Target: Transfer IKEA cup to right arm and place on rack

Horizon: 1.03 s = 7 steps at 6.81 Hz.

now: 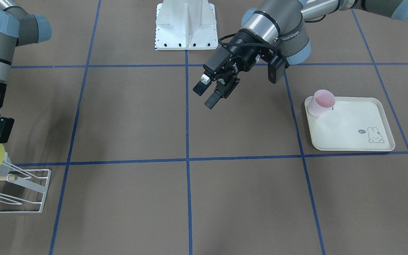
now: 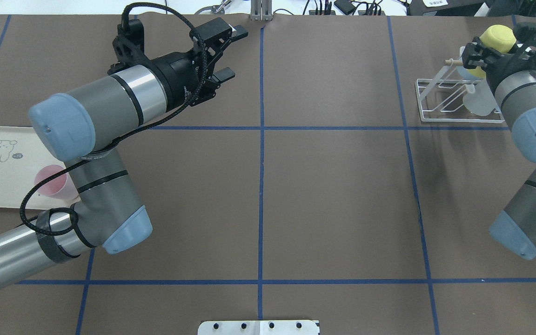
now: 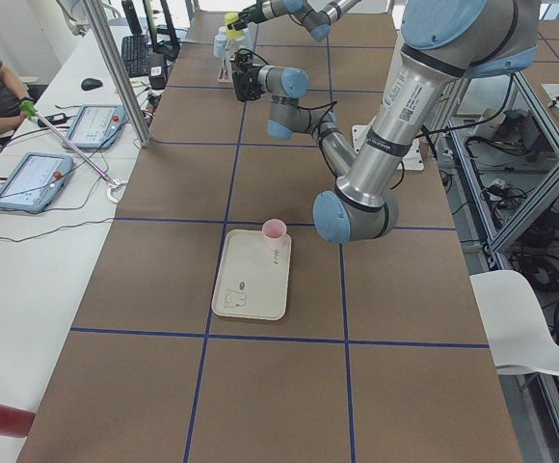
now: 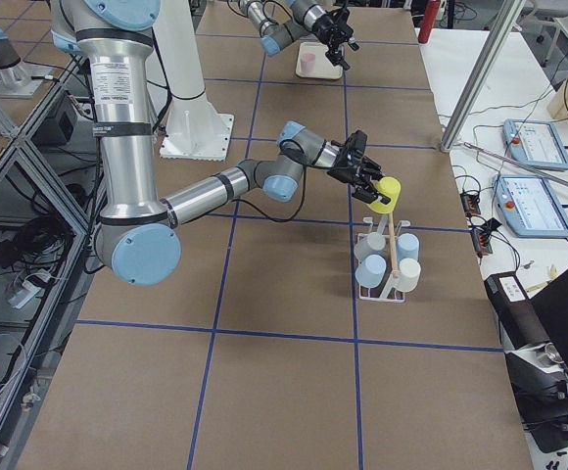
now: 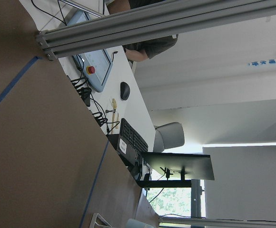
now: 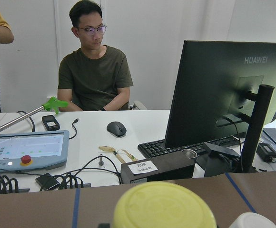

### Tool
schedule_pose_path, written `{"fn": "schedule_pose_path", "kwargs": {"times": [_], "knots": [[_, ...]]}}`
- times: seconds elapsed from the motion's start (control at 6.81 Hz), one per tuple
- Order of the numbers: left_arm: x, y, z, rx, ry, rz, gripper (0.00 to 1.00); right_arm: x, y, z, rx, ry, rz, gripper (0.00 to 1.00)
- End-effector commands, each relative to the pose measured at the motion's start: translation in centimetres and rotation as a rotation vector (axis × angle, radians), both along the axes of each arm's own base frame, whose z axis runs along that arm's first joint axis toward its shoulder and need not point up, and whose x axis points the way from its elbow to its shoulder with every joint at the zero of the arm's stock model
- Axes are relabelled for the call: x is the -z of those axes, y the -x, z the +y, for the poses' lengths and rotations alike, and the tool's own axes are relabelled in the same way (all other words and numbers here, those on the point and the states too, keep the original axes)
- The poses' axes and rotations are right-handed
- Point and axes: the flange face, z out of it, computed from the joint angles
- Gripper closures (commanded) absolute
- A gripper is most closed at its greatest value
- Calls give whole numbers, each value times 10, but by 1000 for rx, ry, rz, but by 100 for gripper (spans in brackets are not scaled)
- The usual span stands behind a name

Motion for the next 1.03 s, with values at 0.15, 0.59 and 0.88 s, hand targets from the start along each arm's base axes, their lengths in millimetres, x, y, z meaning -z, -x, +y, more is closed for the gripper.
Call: {"fn": "schedule_pose_path", "kwargs": {"times": [0.15, 0.59, 0.88], "knots": [[-3, -2, 0, -2, 3, -4, 0, -12, 25, 10, 49, 18, 19, 100], [-9, -6, 0, -6, 9, -13, 0, -36, 31, 5, 48, 48, 56, 100], [-18, -7, 1, -9, 16, -23, 0, -36, 34, 5, 49, 49, 56, 100]]}}
